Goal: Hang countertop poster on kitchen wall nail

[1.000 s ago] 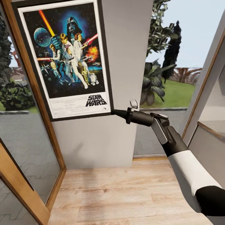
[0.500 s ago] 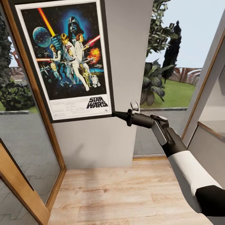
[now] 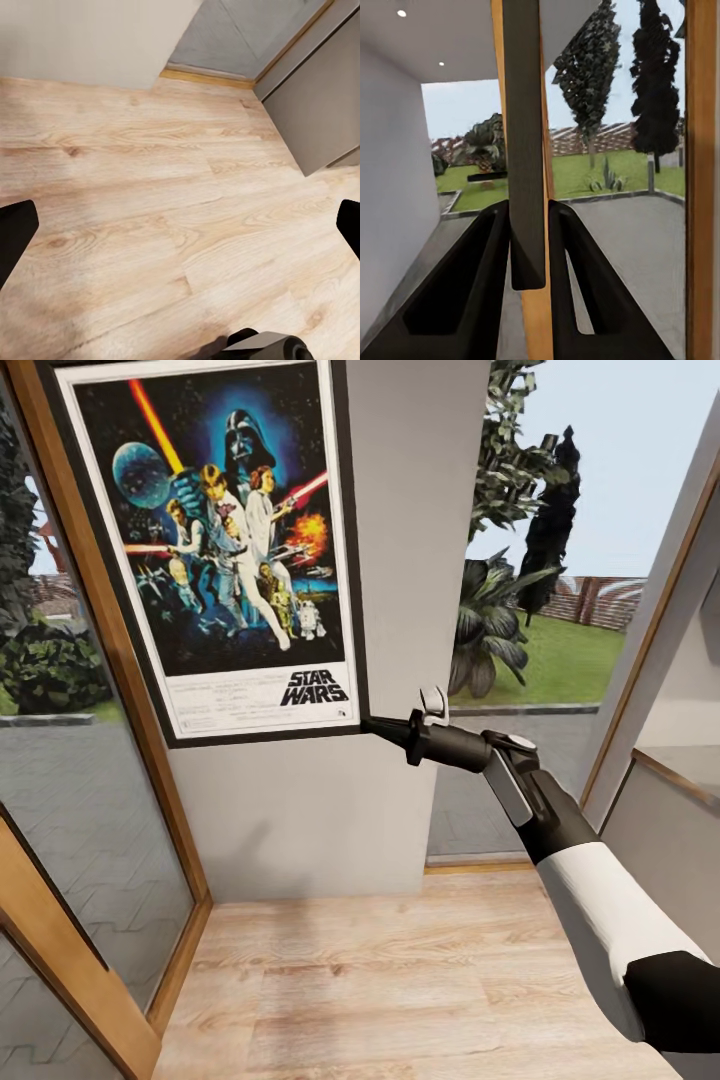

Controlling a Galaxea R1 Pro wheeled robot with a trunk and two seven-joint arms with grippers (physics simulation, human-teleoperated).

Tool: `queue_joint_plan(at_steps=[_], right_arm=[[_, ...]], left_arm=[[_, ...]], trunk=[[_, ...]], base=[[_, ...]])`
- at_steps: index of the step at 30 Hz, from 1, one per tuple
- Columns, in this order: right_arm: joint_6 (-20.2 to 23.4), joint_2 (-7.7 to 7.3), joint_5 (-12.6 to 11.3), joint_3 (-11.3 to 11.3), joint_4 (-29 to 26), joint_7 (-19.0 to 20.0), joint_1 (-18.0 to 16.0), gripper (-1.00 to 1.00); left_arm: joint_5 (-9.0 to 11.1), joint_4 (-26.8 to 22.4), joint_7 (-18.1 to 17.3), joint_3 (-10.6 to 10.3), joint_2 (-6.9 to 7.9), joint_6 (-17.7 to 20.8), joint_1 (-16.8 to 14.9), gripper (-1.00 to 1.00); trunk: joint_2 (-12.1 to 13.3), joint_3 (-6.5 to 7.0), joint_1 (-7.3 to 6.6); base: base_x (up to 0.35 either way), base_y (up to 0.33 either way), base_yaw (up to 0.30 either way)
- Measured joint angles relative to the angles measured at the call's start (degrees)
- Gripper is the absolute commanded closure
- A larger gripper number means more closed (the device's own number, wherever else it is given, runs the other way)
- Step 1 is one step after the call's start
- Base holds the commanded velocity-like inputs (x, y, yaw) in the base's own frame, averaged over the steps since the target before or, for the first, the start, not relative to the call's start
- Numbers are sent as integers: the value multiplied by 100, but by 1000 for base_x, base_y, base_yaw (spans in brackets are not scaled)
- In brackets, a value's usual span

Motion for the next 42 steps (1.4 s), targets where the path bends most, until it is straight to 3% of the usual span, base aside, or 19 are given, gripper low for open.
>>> queue_joint_plan(at_steps=[42], right_arm=[[-4, 0, -17, -9, 2, -5, 0, 100]], left_arm=[[0, 0, -17, 0, 0, 3, 1, -100]], trunk=[[0, 0, 0]], base=[[101, 0, 0]])
